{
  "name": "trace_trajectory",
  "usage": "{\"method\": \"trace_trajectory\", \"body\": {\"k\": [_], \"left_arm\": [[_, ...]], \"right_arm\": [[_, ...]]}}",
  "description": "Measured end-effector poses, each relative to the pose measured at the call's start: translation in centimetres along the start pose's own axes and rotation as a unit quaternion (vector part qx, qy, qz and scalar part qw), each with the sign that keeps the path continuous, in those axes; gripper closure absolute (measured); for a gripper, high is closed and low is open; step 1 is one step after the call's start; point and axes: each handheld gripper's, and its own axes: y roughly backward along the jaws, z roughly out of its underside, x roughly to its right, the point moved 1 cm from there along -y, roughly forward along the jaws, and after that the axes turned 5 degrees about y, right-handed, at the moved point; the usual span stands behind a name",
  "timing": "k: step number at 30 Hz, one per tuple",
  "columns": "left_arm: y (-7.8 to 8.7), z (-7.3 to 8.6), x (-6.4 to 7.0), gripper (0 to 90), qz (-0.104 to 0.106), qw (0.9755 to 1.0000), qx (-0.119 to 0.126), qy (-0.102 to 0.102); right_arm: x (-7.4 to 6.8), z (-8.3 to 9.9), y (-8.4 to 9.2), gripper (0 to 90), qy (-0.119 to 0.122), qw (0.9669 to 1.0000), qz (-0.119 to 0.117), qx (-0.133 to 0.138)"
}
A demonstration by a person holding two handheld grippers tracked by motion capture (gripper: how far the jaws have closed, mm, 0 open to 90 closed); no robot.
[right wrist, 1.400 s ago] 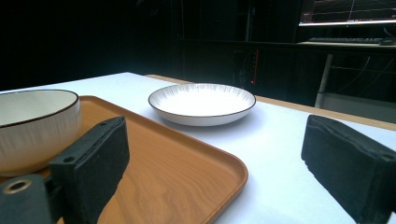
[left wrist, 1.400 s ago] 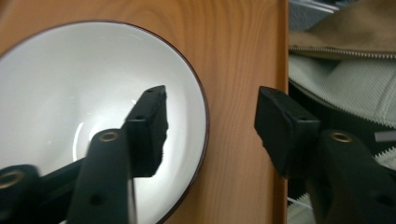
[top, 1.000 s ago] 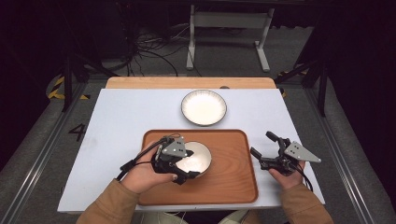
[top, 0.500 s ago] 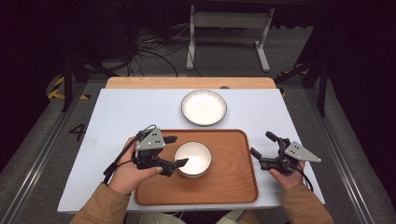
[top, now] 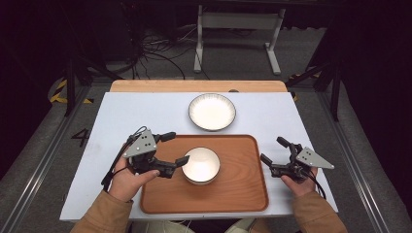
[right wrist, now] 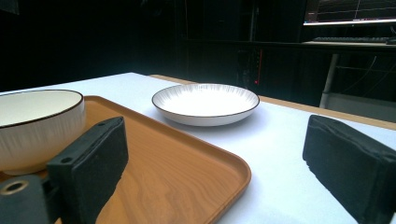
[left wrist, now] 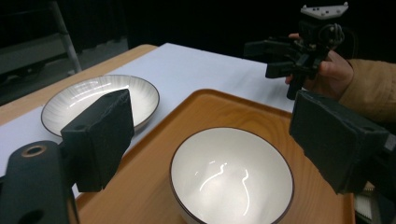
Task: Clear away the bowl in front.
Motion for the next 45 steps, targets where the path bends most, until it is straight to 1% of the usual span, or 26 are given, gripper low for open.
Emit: {"method": "trace_trajectory", "body": {"k": [1, 4, 8, 10, 13, 15, 20, 22, 24, 29, 34, 44, 45], "left_arm": [[0.1, 0.1, -0.1, 15.3, -0.002, 1.0000, 0.003, 0.004], [0.1, 0.4, -0.3, 15.2, -0.009, 0.9997, 0.021, 0.002], [0.3, 0.7, -0.5, 15.0, -0.007, 0.9991, 0.041, 0.008], [0.4, 0.7, -0.6, 15.0, -0.013, 0.9987, 0.047, 0.010], [0.7, 0.8, -0.9, 14.7, -0.023, 0.9983, 0.053, 0.005], [1.1, 0.9, -1.0, 14.5, -0.030, 0.9982, 0.052, 0.002], [2.2, 1.2, -1.6, 14.3, -0.046, 0.9976, 0.052, 0.002], [2.8, 1.3, -1.9, 14.1, -0.054, 0.9974, 0.048, 0.000], [3.3, 1.5, -2.1, 13.7, -0.062, 0.9969, 0.049, 0.000], [4.7, 2.2, -2.9, 12.9, -0.077, 0.9959, 0.047, 0.006], [6.0, 2.8, -3.4, 11.5, -0.092, 0.9942, 0.055, 0.013], [8.2, 3.8, -4.4, 10.3, -0.117, 0.9913, 0.056, 0.020], [8.3, 3.8, -4.5, 10.3, -0.121, 0.9906, 0.060, 0.021]], "right_arm": [[0.0, 0.0, 0.0, 5.7, 0.001, 1.0000, -0.001, 0.000], [-0.1, 0.0, 0.0, 4.4, 0.003, 1.0000, -0.001, 0.000], [-0.2, 0.0, 0.0, 4.3, 0.010, 0.9999, -0.005, 0.000], [-0.2, 0.0, 0.0, 4.3, 0.010, 0.9999, -0.004, -0.001], [-0.1, 0.0, 0.0, 4.3, 0.010, 0.9999, -0.005, 0.000], [-0.1, 0.0, 0.0, 4.3, 0.010, 0.9999, -0.005, 0.000], [-0.1, 0.0, 0.0, 4.3, 0.010, 0.9999, -0.004, 0.000], [-0.1, 0.0, 0.0, 4.3, 0.009, 0.9999, -0.004, 0.000], [-0.1, 0.0, 0.0, 4.3, 0.009, 1.0000, -0.004, 0.000], [-0.1, 0.0, 0.0, 4.4, 0.010, 0.9999, -0.003, 0.000], [-0.2, 0.0, 0.0, 4.5, 0.012, 0.9999, -0.005, -0.002], [-0.2, 0.0, 0.0, 4.6, 0.012, 0.9999, -0.005, -0.002], [-0.2, 0.0, 0.0, 4.5, 0.013, 0.9999, -0.005, -0.002]]}}
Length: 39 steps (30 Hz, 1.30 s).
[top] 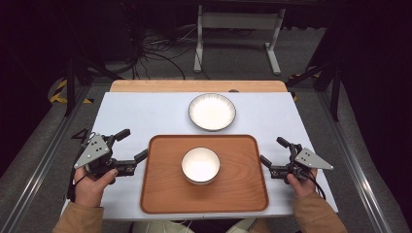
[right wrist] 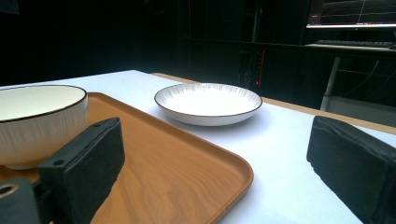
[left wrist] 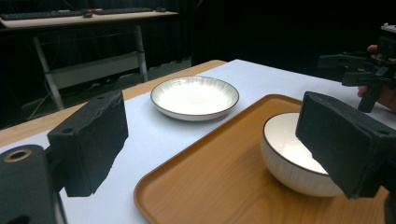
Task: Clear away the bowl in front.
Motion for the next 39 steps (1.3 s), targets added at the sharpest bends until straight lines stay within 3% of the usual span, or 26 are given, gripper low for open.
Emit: {"method": "trace_trajectory", "body": {"k": [11, 22, 28, 39], "left_arm": [[1.9, 0.7, -1.8, 9.4, -0.033, 0.9994, 0.003, 0.009], [2.9, 2.5, -3.6, 9.1, -0.060, 0.9980, -0.013, 0.015], [2.8, 3.6, -4.3, 9.1, -0.052, 0.9976, -0.011, 0.044], [2.3, 5.1, -4.7, 8.9, -0.050, 0.9974, -0.021, 0.048]], "right_arm": [[0.0, 0.0, 0.0, 4.6, 0.001, 1.0000, 0.000, 0.000], [0.0, 0.0, 0.0, 4.6, 0.002, 1.0000, -0.001, 0.001], [0.0, 0.0, 0.0, 4.6, 0.002, 1.0000, -0.001, 0.001], [0.0, 0.0, 0.0, 4.6, 0.003, 1.0000, -0.001, 0.001]]}}
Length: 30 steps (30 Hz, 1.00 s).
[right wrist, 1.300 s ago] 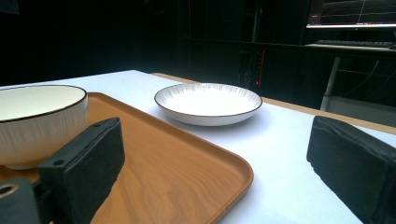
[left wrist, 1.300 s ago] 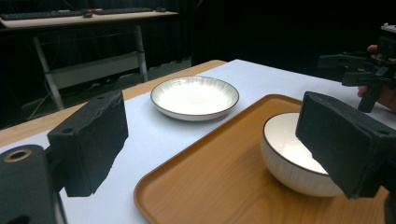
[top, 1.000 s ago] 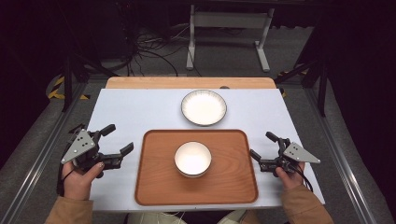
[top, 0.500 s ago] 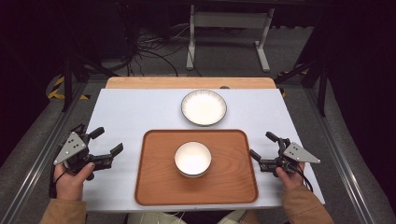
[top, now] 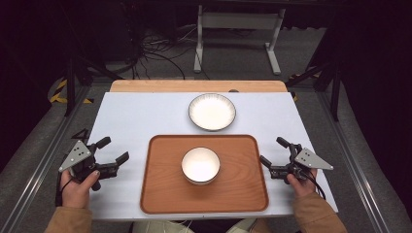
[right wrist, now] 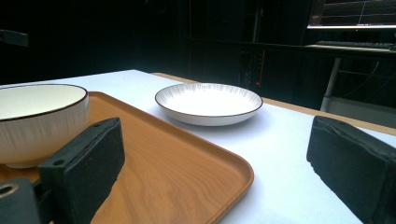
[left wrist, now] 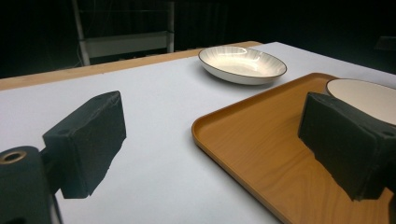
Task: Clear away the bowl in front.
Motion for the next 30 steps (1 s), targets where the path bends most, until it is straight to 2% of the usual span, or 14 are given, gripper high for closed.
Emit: {"method": "trace_trajectory", "body": {"k": [12, 19, 30], "left_arm": [[-0.5, 0.9, -0.1, 8.5, -0.007, 0.9998, -0.017, -0.002], [-0.9, 1.4, 0.1, 8.2, -0.005, 0.9995, -0.029, -0.009], [-1.4, 2.3, 0.2, 6.8, -0.002, 0.9988, -0.048, -0.007]], "right_arm": [[0.0, 0.0, 0.0, 4.6, 0.000, 1.0000, 0.000, 0.000], [0.0, 0.0, 0.0, 4.6, -0.001, 1.0000, 0.000, 0.000], [0.0, 0.0, 0.0, 4.6, -0.003, 1.0000, 0.000, -0.001]]}}
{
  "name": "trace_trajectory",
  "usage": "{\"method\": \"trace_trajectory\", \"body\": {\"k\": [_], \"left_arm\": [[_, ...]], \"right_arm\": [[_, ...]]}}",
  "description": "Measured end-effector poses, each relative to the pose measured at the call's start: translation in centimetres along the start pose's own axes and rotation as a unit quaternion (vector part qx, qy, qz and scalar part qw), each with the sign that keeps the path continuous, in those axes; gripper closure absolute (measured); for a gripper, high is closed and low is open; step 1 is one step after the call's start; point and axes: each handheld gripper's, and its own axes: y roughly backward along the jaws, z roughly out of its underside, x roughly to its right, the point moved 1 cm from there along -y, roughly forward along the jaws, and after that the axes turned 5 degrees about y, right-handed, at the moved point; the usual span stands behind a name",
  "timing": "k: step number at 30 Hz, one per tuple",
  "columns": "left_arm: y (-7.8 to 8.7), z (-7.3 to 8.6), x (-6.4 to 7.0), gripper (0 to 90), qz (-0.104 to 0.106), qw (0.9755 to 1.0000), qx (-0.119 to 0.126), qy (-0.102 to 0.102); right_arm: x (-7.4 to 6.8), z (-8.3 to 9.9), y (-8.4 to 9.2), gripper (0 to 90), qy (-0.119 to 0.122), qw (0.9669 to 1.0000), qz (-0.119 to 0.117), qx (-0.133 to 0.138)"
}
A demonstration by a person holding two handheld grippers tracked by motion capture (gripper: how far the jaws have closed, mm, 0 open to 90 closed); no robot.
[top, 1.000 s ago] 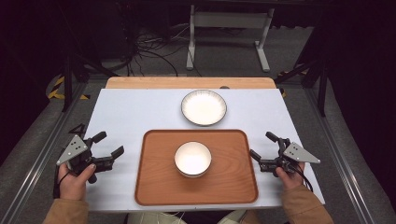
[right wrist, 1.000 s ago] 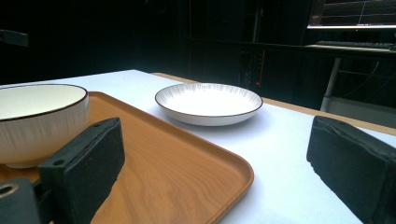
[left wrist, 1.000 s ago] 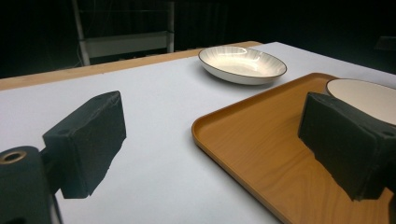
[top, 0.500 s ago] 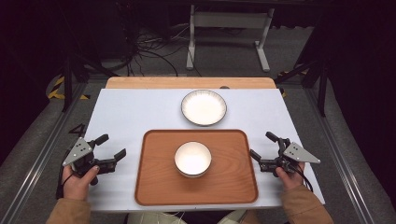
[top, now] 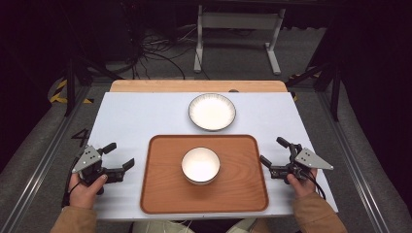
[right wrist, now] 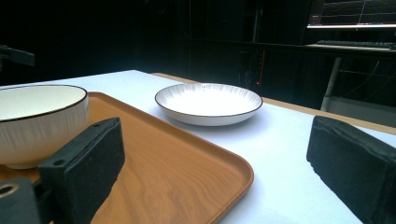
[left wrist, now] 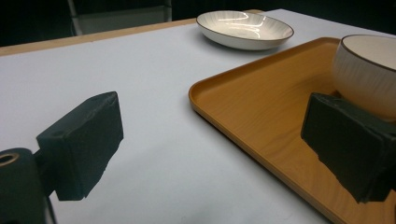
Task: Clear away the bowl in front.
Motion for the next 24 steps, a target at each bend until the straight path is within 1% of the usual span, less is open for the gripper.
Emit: {"method": "trace_trajectory", "body": {"k": [3, 4, 5, 7, 24], "left_arm": [[-0.19, 0.35, 0.07, 6.7, 0.002, 1.0000, -0.008, 0.005], [-0.20, 0.35, 0.12, 6.8, 0.000, 1.0000, -0.008, 0.003], [-0.20, 0.34, 0.13, 6.7, 0.000, 1.0000, -0.007, 0.001], [-0.20, 0.37, 0.18, 6.7, -0.002, 0.9999, -0.009, 0.004], [-0.26, 0.37, 0.21, 6.3, -0.001, 0.9999, -0.011, 0.000]], "right_arm": [[0.00, 0.00, 0.00, 4.7, 0.000, 1.0000, 0.000, 0.000], [0.00, 0.00, -0.01, 4.7, 0.001, 1.0000, 0.000, 0.000], [0.00, 0.00, 0.00, 4.7, 0.000, 1.0000, 0.000, 0.000], [0.00, 0.00, 0.00, 4.7, 0.000, 1.0000, 0.000, 0.000], [0.02, 0.00, -0.01, 4.7, -0.001, 1.0000, 0.001, 0.000]]}}
